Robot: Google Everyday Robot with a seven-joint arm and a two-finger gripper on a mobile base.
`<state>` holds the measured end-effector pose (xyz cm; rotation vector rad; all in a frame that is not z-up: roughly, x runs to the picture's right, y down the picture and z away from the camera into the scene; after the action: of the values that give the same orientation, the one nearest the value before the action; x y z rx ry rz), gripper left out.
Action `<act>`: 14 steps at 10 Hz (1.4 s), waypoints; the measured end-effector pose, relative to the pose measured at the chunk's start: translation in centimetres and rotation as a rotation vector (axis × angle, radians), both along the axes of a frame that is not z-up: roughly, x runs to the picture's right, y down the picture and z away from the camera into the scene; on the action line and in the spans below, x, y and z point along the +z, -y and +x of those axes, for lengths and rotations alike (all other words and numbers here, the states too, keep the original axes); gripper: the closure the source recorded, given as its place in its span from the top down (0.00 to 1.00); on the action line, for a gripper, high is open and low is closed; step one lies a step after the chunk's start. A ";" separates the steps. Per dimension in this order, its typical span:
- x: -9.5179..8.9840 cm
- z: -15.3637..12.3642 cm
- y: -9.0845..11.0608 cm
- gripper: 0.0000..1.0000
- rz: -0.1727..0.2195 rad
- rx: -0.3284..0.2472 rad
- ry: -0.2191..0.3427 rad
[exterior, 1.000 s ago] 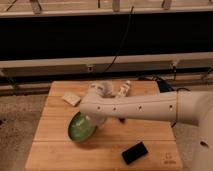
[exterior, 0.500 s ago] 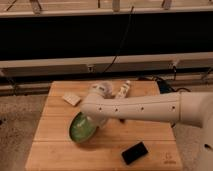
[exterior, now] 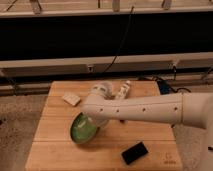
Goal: Pick up the ceramic bowl
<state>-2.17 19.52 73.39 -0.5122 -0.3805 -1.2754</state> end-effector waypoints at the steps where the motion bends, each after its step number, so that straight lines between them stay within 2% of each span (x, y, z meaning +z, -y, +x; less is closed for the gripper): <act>1: -0.1 0.2 0.0 0.00 0.001 -0.003 0.001; 14: -1.2 1.8 -0.2 0.00 0.017 -0.059 0.018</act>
<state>-0.41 19.69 72.17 -0.5008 -0.3718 -1.3398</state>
